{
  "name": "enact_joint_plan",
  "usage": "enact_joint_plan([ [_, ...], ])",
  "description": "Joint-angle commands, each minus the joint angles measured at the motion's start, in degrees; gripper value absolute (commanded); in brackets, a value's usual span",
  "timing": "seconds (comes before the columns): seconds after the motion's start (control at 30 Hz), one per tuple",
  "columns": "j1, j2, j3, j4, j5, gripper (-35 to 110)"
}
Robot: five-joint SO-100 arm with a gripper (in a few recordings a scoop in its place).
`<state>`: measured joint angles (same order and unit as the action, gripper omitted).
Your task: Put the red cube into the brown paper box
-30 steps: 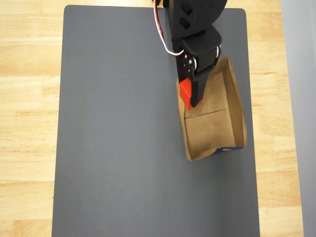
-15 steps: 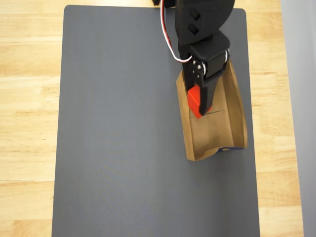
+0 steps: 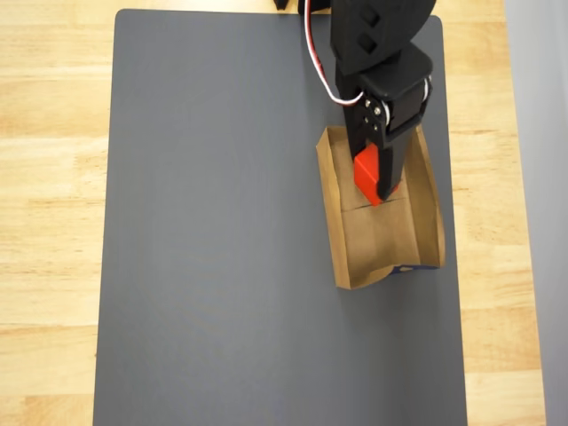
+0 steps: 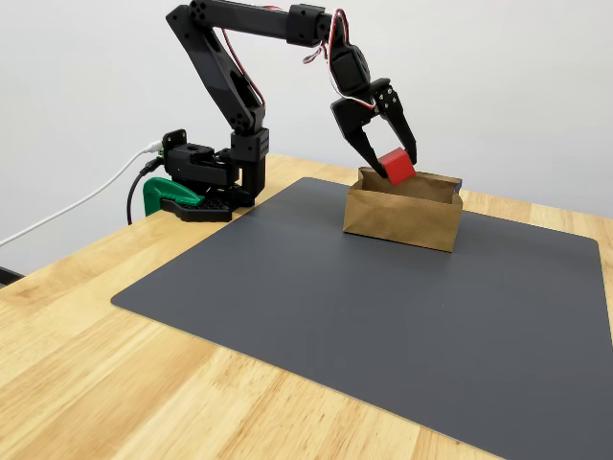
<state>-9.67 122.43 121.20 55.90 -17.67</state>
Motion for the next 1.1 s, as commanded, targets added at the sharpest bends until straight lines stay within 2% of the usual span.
enact_joint_plan([
  [0.0, -0.6, 1.8, -0.3, 1.2, -0.3, 9],
  [0.33, -0.2, 2.3, 0.7, 1.8, -2.3, 28],
  [0.4, -0.2, 2.6, 1.2, 1.8, -2.9, 35],
  [0.57, 0.6, 5.9, 2.8, 0.6, -3.6, 35],
  [0.73, 4.8, 16.8, 6.9, -4.9, -4.6, 20],
  [0.83, 8.6, 23.6, 8.7, -6.0, -3.1, 1],
  [1.07, 18.7, 38.0, 17.8, -12.7, 5.5, 0],
])
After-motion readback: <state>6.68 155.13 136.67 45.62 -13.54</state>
